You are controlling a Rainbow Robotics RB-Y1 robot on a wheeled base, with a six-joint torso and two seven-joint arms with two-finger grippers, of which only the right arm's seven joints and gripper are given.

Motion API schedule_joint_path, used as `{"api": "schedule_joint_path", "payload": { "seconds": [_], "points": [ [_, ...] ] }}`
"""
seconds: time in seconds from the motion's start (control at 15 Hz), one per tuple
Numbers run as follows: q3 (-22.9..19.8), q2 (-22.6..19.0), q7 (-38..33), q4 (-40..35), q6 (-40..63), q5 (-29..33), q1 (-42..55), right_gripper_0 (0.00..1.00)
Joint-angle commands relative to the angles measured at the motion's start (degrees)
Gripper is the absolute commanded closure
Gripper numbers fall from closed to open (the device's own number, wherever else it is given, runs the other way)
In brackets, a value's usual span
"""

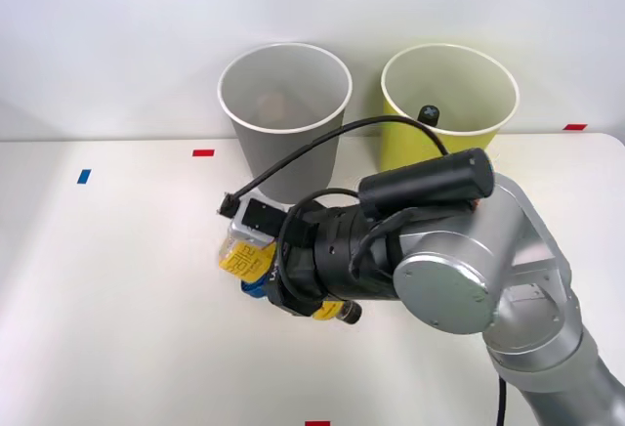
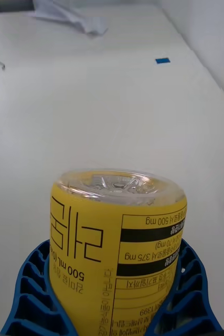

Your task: Put cans in the gray bin, plastic bottles in the light green bin

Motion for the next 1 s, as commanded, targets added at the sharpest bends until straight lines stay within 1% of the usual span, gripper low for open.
{"api": "schedule_joint_path", "payload": {
  "seconds": [0.07, 0.33, 0.47, 0.53, 0.67, 0.73, 0.87, 1.0],
  "points": [
    [-4.63, -0.52, -1.09, -3.67, -3.63, -5.69, 2.77, 1.00],
    [-9.29, -0.69, -1.44, -8.95, -11.54, -8.16, 6.11, 1.00],
    [-11.40, -1.75, -2.06, -10.79, -16.64, -8.86, 7.34, 1.00],
    [-11.66, -2.45, -2.50, -11.23, -20.51, -8.95, 8.31, 1.00],
    [-11.93, -4.73, -3.29, -11.23, -32.29, -11.67, 11.56, 1.00],
    [-11.93, -5.79, -3.46, -11.23, -37.21, -12.02, 12.70, 1.00],
    [-11.93, -7.11, -3.81, -11.14, -43.45, -11.67, 13.76, 1.00],
    [-12.90, -7.64, -4.69, -11.14, -48.11, -10.97, 13.84, 1.00]
  ]
}}
